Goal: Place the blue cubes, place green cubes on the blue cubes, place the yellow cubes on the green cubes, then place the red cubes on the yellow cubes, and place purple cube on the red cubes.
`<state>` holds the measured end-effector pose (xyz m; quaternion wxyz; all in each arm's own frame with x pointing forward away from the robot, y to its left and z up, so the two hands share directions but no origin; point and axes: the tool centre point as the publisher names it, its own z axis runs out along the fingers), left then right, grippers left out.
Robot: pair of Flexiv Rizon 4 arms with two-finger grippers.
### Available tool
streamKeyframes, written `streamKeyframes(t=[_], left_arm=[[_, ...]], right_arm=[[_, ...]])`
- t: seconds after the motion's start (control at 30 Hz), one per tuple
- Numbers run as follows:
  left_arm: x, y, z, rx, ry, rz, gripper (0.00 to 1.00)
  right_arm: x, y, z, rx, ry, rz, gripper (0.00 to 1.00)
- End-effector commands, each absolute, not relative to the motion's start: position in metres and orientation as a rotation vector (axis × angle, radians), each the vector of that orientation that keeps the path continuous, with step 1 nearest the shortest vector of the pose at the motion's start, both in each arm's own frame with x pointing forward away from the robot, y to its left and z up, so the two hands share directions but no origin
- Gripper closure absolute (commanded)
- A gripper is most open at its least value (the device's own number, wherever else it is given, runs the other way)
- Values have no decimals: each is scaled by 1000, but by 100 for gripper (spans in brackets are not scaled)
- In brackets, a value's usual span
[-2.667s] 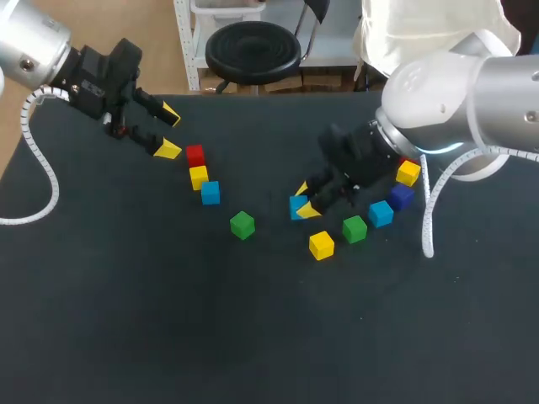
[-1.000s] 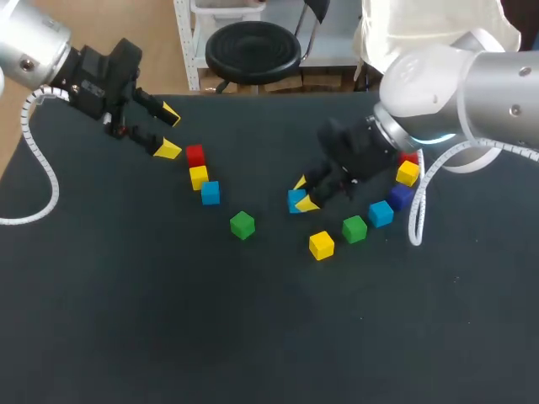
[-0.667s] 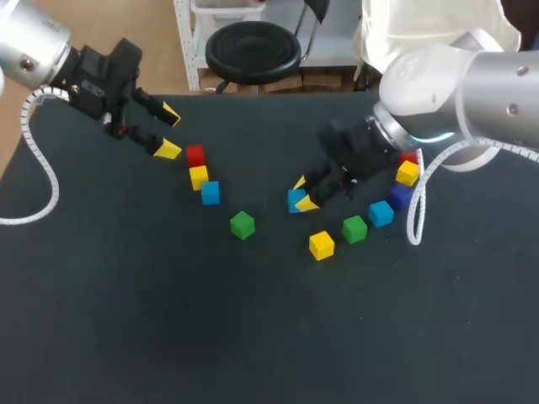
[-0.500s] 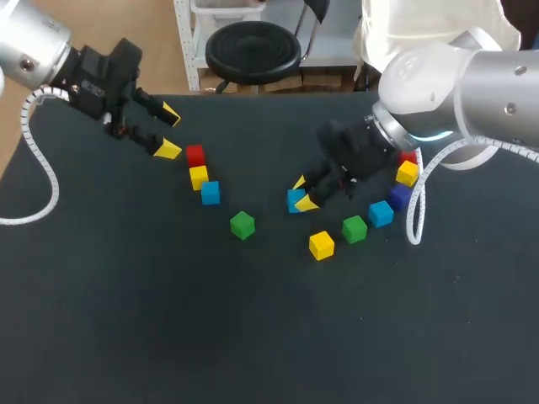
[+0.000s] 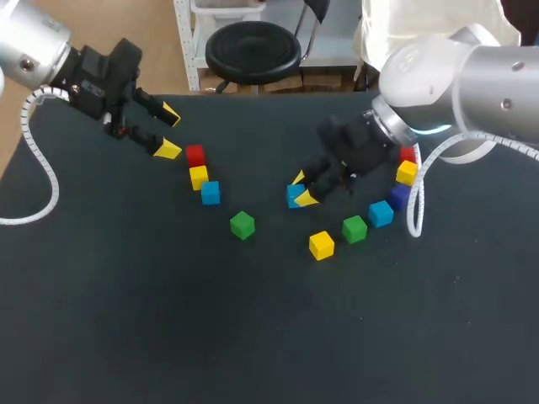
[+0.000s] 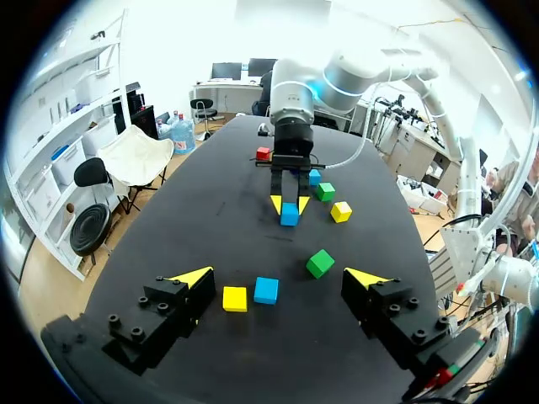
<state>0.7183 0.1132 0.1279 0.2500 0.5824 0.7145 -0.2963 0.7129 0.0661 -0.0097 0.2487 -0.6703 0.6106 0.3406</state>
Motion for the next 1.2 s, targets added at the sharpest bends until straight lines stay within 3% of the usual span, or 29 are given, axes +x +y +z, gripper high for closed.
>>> streamKeyframes(t=[0.03,1.2], left_arm=[[717,114,127,1584,1941,-806,0],[717,114,127,1584,1941,-806,0]], right_arm=[[703,63,-6,-1821,1669,915,100],[704,68,-15,-1823,1674,854,100]])
